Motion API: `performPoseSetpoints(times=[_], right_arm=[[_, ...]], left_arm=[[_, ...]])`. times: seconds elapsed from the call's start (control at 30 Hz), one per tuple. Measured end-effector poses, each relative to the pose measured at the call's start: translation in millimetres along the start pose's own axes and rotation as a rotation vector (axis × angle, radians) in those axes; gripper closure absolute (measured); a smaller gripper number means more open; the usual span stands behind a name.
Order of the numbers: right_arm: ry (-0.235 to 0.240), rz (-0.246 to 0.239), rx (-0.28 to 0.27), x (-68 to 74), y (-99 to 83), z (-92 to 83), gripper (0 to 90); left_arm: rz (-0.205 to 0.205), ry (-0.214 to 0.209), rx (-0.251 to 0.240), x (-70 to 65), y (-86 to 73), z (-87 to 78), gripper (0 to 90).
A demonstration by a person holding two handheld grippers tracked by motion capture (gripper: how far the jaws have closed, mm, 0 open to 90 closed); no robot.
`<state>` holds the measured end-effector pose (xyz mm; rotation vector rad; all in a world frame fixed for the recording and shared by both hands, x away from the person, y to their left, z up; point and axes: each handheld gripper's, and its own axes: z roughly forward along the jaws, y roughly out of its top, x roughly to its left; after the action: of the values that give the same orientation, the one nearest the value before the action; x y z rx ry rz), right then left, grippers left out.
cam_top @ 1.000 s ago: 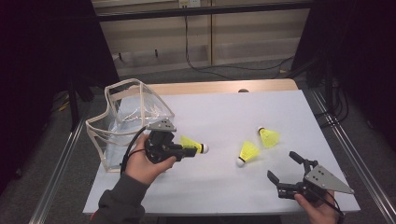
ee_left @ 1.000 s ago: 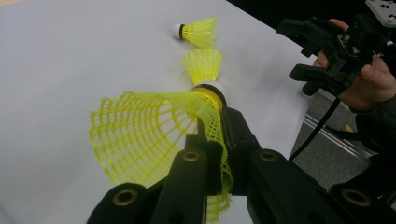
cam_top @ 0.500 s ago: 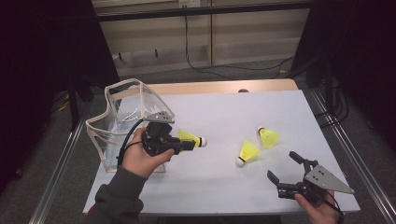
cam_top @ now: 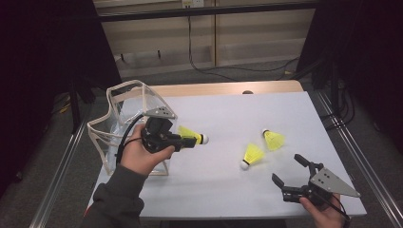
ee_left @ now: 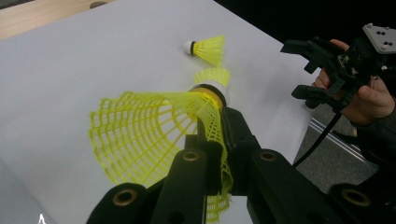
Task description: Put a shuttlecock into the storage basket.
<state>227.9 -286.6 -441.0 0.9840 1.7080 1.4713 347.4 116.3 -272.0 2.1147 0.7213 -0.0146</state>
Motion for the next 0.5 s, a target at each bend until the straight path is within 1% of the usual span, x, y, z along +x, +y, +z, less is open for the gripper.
performPoseSetpoints(times=[0.4, 0.5], right_arm=[[-0.001, -0.001, -0.001, -0.2, 0.2, -0.2, 2.1], [-0.001, -0.001, -0.001, -0.1, 0.2, -0.2, 2.1]], left_arm=[[-0.005, 0.016, 0.001, 3.7, 9.4, -6.6, 87.4], [-0.005, 0.028, 0.005, 4.2, 11.5, -7.9, 87.4]])
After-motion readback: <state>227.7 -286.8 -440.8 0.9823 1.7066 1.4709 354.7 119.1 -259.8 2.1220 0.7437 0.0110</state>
